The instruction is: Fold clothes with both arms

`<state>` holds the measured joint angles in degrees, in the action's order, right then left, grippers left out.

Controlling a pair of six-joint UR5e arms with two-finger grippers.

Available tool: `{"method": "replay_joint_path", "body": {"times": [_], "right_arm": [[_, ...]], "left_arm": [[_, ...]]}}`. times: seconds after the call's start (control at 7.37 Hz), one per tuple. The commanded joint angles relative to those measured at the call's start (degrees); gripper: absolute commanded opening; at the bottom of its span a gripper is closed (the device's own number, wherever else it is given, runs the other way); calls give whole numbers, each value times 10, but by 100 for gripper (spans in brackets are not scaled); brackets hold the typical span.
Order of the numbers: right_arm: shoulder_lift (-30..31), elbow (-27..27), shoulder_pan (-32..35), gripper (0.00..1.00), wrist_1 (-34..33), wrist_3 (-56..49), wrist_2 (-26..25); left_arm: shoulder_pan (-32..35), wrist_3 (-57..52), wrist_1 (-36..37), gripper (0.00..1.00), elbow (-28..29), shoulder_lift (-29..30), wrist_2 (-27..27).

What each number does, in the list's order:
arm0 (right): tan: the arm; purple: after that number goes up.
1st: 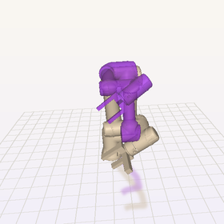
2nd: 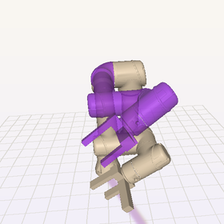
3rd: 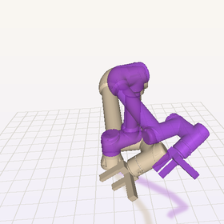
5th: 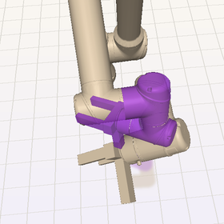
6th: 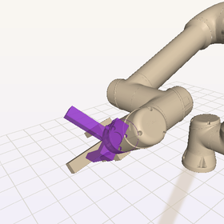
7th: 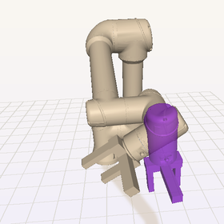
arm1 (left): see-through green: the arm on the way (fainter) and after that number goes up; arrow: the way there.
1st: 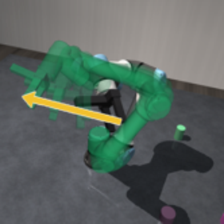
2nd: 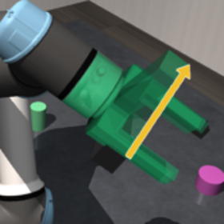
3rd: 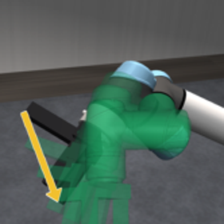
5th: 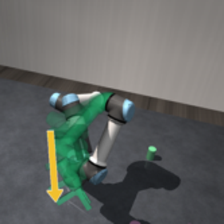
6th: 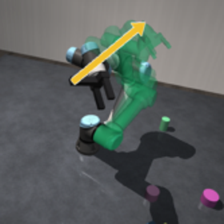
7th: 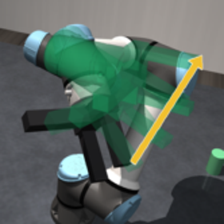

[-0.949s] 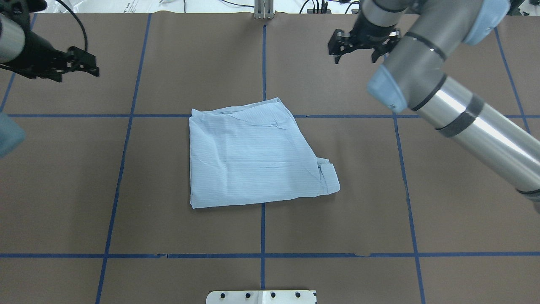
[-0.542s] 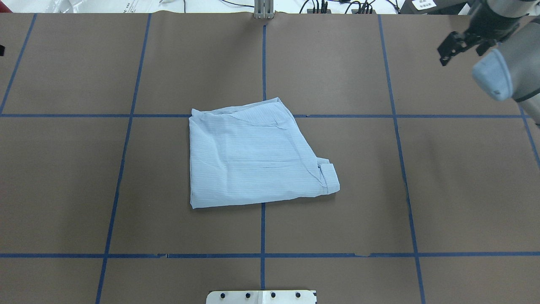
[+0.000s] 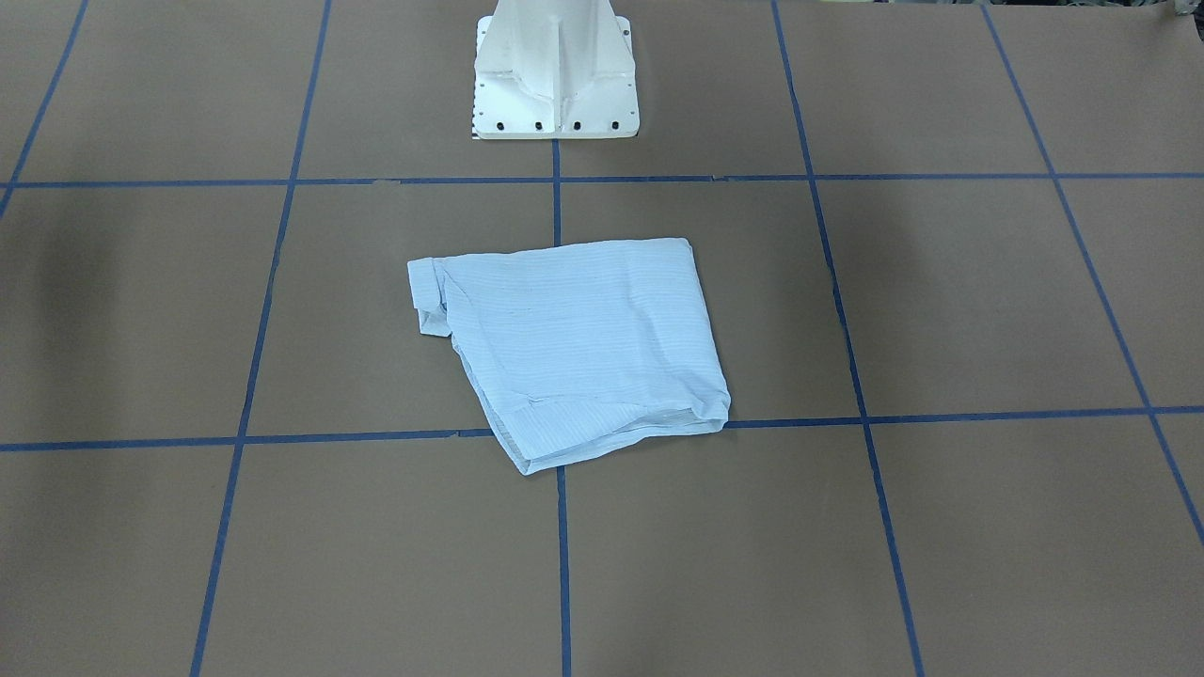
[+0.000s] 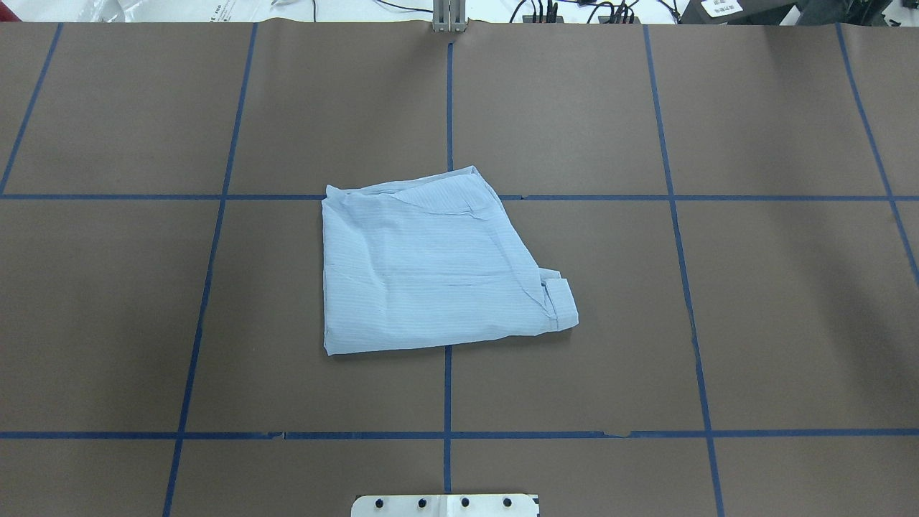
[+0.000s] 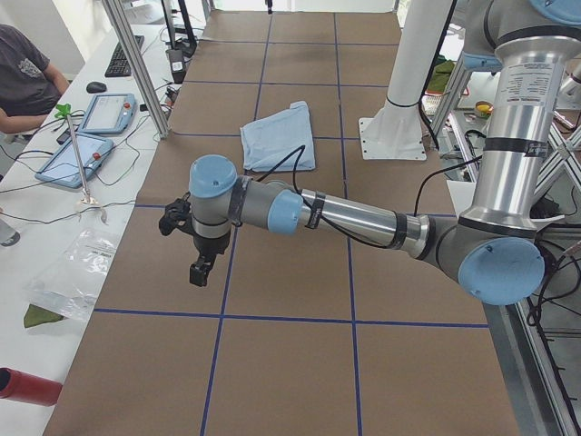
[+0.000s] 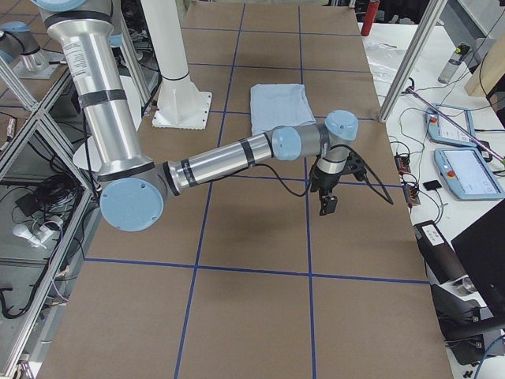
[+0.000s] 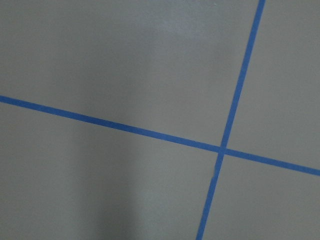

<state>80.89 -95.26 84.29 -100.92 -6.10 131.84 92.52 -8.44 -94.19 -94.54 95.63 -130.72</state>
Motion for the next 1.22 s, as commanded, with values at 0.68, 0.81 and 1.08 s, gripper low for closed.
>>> {"method": "replay_joint_path", "body": {"times": [0.68, 0.81, 1.08], "right_arm": [[66, 33, 37, 100, 0, 6, 2], [68, 35, 38, 100, 0, 27, 3], [68, 33, 39, 100, 0, 64, 5]], "left_arm": [[8, 85, -81, 100, 46, -62, 50], [-21, 107, -75, 100, 33, -63, 45], [-59, 184, -55, 100, 18, -72, -5]]}}
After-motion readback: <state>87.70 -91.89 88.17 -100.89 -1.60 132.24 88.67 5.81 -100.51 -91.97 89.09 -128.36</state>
